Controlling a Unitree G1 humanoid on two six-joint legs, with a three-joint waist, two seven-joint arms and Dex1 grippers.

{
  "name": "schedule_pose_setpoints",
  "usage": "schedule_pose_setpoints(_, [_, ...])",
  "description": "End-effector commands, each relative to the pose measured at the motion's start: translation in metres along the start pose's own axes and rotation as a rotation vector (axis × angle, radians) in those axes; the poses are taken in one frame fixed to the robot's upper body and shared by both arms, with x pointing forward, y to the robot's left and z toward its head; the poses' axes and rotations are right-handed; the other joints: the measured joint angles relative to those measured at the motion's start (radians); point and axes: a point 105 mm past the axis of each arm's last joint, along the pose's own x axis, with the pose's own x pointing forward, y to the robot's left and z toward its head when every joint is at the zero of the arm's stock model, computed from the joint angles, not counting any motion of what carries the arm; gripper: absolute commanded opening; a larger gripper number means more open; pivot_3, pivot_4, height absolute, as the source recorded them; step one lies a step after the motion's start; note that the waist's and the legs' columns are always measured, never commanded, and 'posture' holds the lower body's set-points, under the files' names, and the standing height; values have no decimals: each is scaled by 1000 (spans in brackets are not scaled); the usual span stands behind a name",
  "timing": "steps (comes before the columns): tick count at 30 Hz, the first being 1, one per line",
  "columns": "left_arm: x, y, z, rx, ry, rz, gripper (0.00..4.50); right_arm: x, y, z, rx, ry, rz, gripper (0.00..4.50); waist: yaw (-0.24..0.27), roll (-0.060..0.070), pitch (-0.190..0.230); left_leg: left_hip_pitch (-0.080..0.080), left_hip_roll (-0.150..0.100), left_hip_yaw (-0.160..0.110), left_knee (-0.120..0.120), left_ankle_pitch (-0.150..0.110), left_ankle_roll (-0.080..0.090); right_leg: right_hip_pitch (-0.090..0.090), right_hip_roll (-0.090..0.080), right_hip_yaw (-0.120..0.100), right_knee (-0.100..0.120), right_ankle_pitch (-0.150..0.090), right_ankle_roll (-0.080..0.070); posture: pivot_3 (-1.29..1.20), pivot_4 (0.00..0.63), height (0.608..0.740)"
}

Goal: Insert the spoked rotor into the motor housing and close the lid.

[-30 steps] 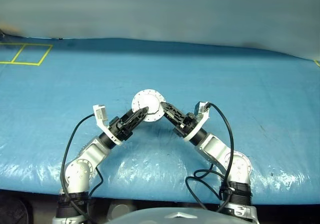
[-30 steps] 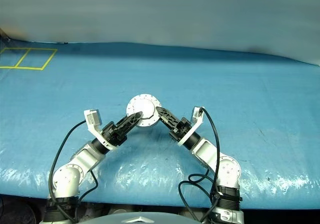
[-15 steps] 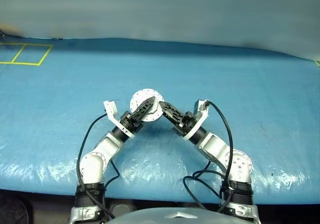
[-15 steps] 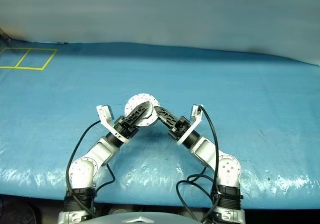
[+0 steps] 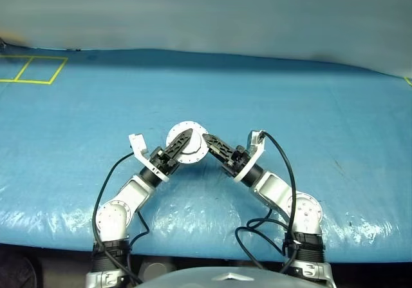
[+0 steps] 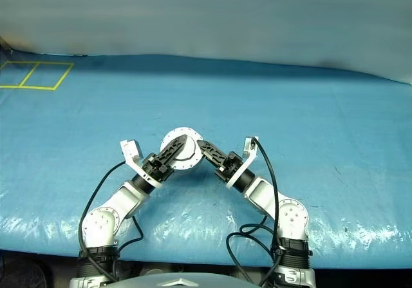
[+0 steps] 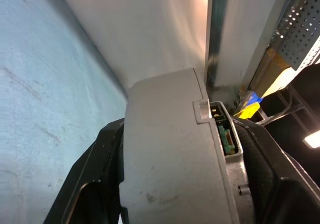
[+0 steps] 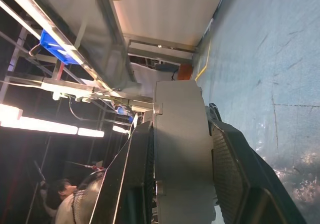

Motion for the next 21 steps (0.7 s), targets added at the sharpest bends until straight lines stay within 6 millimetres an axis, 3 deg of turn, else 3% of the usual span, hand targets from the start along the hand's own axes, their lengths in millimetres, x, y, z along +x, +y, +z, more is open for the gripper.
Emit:
schedule_pose_setpoints(1, [4, -27, -16, -8, 95, -142, 2636, 12, 18, 5, -37, -30, 63, 1234, -1, 0, 0, 0, 0, 0, 0, 0, 0, 0, 0, 0, 0, 0, 0, 0, 150, 740])
schedule_pose_setpoints(6, [7, -13, -16, 19, 103, -45, 2622, 13, 16, 6, -70, -47, 47, 1234, 0, 0, 0, 0, 0, 0, 0, 0, 0, 0, 0, 0, 0, 0, 0, 0, 150, 740])
schedule_pose_setpoints(12, [9, -12, 4, 80, 21, -40, 2363, 12, 16, 6, -62, -43, 51, 3204, -1, 0, 0, 0, 0, 0, 0, 0, 0, 0, 0, 0, 0, 1, 0, 0, 150, 740])
schedule_pose_setpoints(21, [-2, 2, 75, 270, -215, 98, 2363, 11, 12, 9, -97, -56, 14, 3252, -4, 0, 0, 1, 1, 0, 0, 0, 0, 0, 1, 0, 1, 1, -1, 0, 150, 740])
